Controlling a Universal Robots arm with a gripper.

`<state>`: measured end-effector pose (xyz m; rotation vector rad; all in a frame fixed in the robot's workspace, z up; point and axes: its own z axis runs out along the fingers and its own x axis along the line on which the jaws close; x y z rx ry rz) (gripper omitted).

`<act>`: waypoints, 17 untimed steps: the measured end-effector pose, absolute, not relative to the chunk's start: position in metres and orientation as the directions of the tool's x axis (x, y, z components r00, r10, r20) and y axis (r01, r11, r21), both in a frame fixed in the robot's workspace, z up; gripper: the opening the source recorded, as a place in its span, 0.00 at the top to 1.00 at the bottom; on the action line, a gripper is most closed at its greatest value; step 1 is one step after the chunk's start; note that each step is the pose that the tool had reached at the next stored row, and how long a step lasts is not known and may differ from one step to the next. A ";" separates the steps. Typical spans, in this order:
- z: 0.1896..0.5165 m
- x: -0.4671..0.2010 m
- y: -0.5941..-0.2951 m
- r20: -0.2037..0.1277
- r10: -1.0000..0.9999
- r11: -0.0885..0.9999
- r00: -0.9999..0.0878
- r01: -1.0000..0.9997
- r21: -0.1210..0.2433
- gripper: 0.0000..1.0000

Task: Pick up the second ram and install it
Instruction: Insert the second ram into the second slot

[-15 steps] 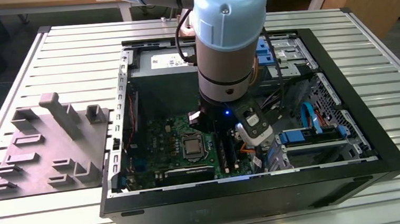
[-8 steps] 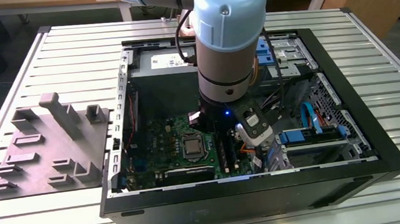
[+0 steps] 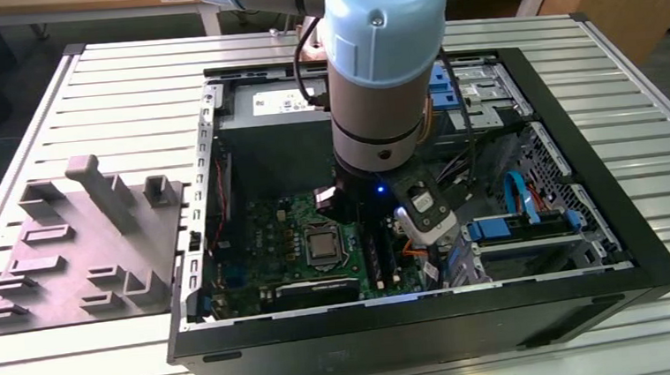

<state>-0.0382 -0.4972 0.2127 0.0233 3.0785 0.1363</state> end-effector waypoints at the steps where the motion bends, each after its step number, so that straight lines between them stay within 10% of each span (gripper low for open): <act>1: 0.214 -0.038 -0.497 -0.059 0.018 0.996 -0.998 0.012 0.089 0.81; 17: 0.245 -0.038 -0.497 -0.059 0.018 0.996 -0.998 0.012 0.089 0.81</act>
